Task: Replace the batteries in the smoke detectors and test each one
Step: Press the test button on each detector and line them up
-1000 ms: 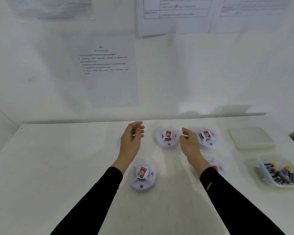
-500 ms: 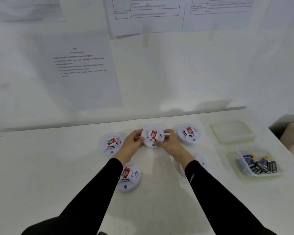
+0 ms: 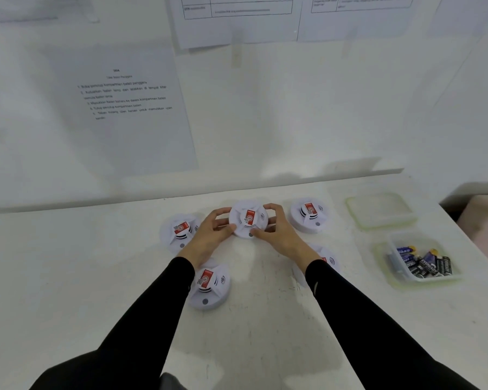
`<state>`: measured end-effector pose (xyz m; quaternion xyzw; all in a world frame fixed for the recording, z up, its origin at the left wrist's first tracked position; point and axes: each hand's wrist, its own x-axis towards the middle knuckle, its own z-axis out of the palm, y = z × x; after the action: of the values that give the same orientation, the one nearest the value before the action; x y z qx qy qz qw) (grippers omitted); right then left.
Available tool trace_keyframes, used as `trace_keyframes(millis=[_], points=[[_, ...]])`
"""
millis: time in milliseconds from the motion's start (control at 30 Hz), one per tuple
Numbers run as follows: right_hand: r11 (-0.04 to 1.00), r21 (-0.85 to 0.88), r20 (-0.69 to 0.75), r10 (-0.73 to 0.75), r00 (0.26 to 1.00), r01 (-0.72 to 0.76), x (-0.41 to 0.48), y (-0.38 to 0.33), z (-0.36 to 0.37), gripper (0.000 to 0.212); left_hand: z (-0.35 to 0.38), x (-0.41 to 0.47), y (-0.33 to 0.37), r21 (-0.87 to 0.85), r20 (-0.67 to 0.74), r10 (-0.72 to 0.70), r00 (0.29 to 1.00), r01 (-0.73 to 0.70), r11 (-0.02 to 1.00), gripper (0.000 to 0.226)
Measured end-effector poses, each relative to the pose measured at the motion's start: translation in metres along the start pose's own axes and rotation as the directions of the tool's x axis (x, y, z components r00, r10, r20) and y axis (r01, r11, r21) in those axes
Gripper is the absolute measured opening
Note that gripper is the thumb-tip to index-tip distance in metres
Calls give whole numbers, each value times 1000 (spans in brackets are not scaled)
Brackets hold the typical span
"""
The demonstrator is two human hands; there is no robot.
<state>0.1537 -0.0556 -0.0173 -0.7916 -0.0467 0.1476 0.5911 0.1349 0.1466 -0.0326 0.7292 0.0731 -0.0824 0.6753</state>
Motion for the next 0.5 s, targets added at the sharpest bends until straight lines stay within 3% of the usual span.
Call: trace_keyframes(millis=[500], points=[[1000, -6, -8, -11, 1000, 11, 4, 0, 0, 65, 2, 2, -3, 92, -27, 81, 996, -78, 993, 43]])
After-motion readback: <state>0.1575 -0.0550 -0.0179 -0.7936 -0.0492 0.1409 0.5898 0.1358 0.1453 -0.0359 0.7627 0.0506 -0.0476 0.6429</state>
